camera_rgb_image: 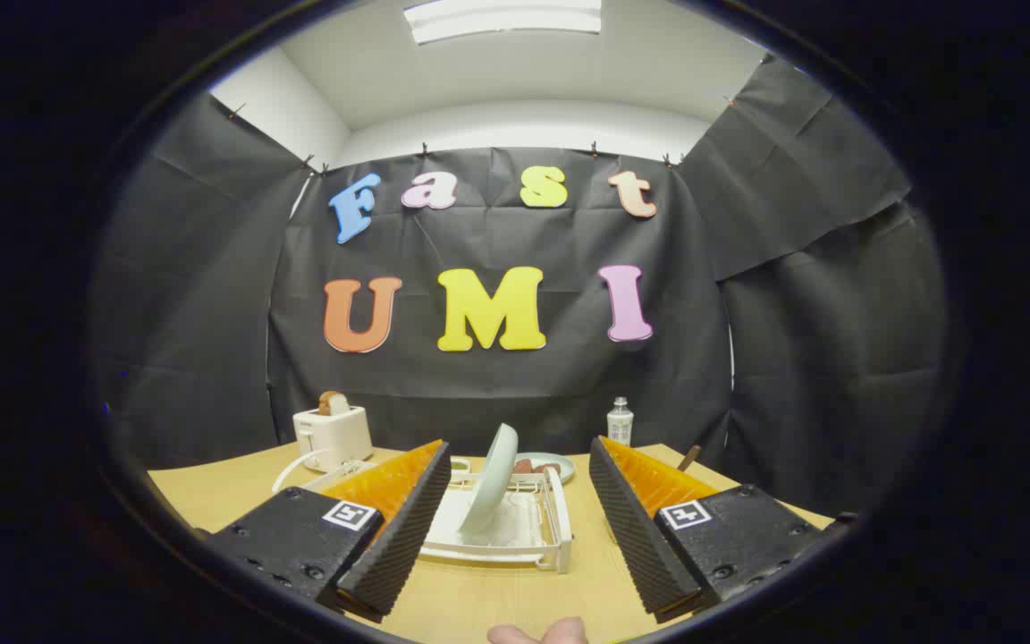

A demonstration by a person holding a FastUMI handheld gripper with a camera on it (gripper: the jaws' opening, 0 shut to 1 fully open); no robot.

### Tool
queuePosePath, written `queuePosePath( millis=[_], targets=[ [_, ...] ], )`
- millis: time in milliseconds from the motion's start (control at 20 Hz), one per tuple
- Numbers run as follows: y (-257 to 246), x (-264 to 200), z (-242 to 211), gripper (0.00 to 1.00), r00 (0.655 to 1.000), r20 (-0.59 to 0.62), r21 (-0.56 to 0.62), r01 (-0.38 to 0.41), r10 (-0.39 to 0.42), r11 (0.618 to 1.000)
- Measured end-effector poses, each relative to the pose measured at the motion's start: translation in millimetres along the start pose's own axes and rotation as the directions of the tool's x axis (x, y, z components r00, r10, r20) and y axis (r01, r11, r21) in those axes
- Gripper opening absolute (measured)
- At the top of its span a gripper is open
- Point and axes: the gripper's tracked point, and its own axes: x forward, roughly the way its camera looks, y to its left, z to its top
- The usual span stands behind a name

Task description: Take the plate from the dish rack, then take the spoon from the basket and place it into the plate.

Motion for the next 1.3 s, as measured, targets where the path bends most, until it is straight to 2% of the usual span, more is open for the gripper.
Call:
queuePosePath(
  millis=[800, 1100, 1300],
  targets=[
    [10, 0, 1, 1.00, 1.000, 0.024, -0.003, -0.007, 0.007, 1.000],
    [-4, 10, -1, 1.00, 0.999, 0.019, -0.023, 0.039, -0.039, 0.999],
    [-5, 32, 15, 1.00, 0.998, 0.033, -0.057, 0.056, -0.054, 0.997]
  ],
)
